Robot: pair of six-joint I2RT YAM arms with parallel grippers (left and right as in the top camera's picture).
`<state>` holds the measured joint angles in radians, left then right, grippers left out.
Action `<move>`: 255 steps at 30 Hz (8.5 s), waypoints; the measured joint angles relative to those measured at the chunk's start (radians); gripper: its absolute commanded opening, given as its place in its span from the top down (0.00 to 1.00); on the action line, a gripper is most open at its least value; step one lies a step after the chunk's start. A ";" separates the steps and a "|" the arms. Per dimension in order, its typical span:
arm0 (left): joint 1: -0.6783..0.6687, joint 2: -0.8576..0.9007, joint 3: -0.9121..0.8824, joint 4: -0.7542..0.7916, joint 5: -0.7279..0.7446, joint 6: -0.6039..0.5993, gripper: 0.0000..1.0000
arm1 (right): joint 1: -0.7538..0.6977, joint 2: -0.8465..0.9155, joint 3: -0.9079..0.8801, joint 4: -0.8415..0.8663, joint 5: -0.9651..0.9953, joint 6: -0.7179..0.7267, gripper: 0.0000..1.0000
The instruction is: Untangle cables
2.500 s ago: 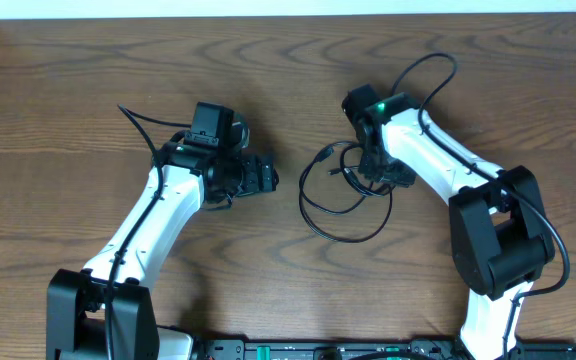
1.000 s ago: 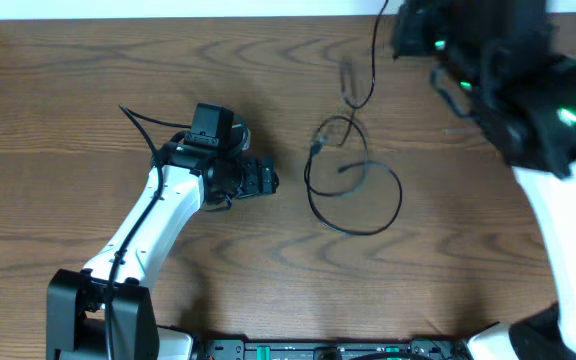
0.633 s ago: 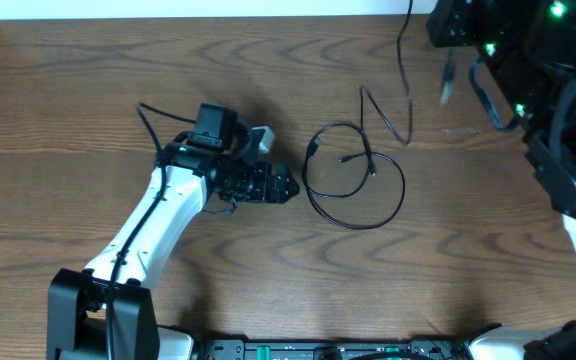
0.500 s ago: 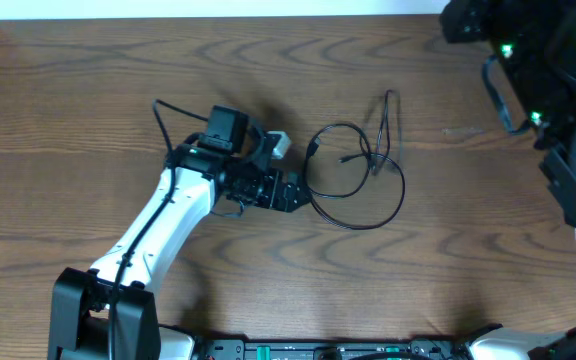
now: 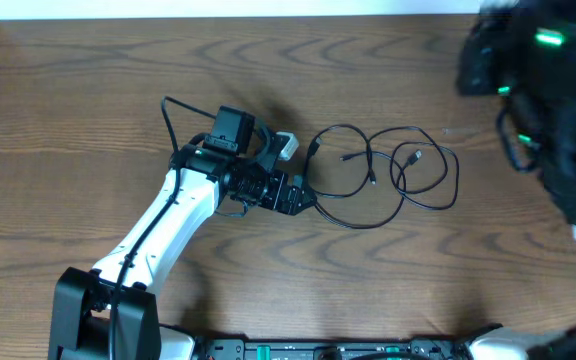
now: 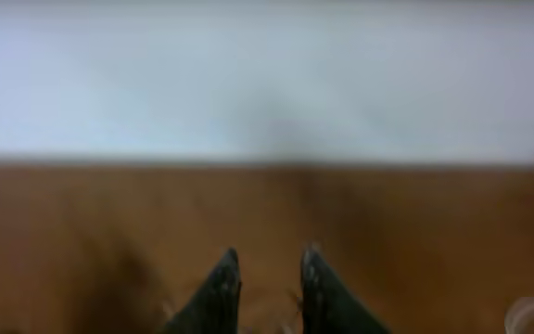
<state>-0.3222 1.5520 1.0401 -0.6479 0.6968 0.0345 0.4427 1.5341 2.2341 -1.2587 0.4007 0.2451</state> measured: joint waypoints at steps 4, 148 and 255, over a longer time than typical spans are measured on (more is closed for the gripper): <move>0.000 0.000 0.000 0.000 0.001 0.000 0.09 | -0.016 0.161 -0.044 -0.181 0.026 0.176 0.48; -0.001 0.000 0.000 -0.035 -0.232 -0.113 0.11 | -0.222 0.874 -0.213 0.133 -0.235 -0.725 0.48; -0.001 0.000 0.000 -0.098 -0.233 -0.113 0.11 | -1.277 0.489 -0.089 0.532 -0.292 -0.118 0.99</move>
<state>-0.3229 1.5520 1.0401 -0.7464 0.4641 -0.0788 -0.8345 2.0232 2.1448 -0.7265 0.1085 0.1272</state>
